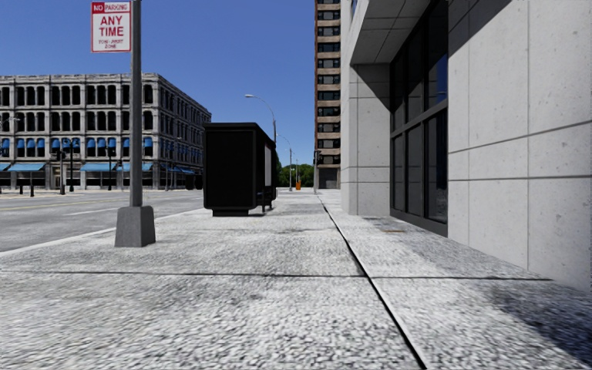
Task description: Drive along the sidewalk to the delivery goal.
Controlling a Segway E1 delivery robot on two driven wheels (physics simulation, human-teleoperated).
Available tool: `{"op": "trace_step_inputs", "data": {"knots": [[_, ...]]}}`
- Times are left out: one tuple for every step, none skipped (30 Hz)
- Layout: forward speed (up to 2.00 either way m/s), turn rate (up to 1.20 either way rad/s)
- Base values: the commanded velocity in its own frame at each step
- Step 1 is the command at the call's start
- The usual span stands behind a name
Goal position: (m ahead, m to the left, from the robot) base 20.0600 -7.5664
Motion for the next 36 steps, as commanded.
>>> {"op": "trace_step_inputs", "data": {"knots": [[2.00, 0.00], [2.00, 0.00], [2.00, 0.00], [2.00, 0.00], [2.00, 0.00], [2.00, 0.00], [2.00, 0.00], [2.00, 0.00], [2.00, 0.00], [2.00, 0.00], [2.00, 0.00], [2.00, 0.00], [2.00, -0.09], [2.00, -0.83], [2.00, -1.05], [2.00, -1.15], [2.00, -0.78], [2.00, -0.26], [2.00, -0.08], [2.00, -0.02], [2.00, -0.01], [2.00, 0.00], [2.00, 0.00], [2.00, 0.00], [2.00, 0.00], [2.00, 0.00], [2.00, 0.00], [2.00, 0.00], [2.00, 0.00], [2.00, 0.00], [2.00, 0.00], [2.00, 0.00], [2.00, 0.00], [2.00, 0.00], [2.00, 0.00], [2.00, 0.00]]}}
